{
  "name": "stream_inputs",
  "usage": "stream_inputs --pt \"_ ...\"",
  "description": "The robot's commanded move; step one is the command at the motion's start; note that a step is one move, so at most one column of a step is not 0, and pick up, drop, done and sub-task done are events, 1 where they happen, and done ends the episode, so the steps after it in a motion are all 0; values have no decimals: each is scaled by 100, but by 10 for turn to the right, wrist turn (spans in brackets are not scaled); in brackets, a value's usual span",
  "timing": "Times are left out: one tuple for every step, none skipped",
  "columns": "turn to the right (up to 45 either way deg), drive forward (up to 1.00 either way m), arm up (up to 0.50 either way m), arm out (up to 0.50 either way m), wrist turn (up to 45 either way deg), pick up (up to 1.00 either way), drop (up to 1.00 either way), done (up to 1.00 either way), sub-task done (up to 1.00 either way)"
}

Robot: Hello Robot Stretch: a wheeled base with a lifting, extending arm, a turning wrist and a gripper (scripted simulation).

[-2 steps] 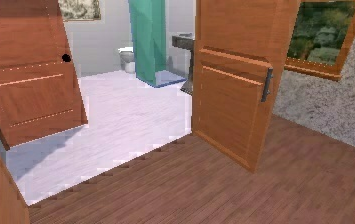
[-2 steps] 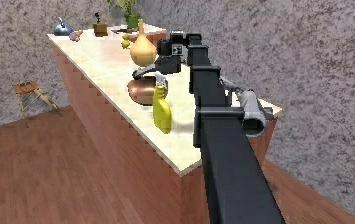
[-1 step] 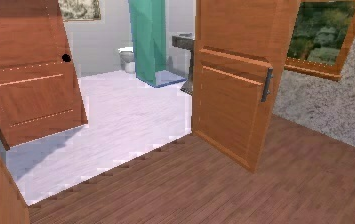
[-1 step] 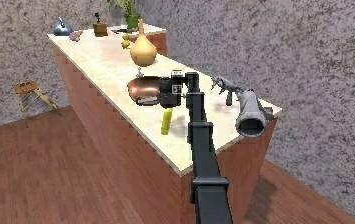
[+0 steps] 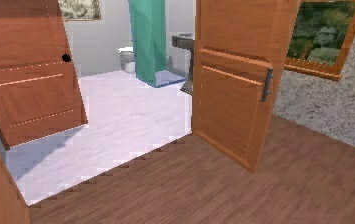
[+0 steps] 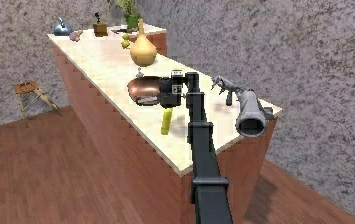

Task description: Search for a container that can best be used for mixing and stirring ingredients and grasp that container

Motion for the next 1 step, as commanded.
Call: stream_inputs --pt "0 0 10 0 0 0 0 0 0"
